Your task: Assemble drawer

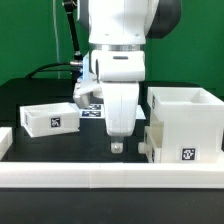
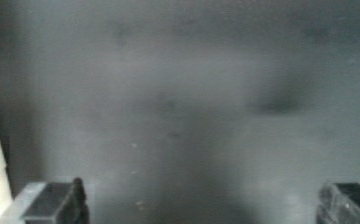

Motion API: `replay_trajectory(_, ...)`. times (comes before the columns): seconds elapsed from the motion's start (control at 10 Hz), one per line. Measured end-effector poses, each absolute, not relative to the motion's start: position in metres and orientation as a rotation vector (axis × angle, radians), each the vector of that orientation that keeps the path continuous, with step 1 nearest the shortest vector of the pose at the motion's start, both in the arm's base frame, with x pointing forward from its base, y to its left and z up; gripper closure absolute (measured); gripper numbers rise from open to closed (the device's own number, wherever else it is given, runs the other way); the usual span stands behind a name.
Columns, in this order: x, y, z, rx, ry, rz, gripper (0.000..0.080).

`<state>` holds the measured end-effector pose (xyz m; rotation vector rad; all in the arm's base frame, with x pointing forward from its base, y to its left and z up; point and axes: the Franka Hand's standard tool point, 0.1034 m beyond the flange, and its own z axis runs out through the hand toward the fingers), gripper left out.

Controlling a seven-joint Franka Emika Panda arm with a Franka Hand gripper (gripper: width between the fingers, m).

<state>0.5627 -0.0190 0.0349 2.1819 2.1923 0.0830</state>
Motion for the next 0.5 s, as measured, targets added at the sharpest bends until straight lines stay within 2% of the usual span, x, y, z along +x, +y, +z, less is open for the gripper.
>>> replay_trajectory(0.2, 0.531, -0.035, 0.042, 2.193, 2.143, 0.124, 0.0151)
replay_trajectory(0.5, 0.492, -0.045, 0.041, 2.253, 2.089, 0.125, 0.0151)
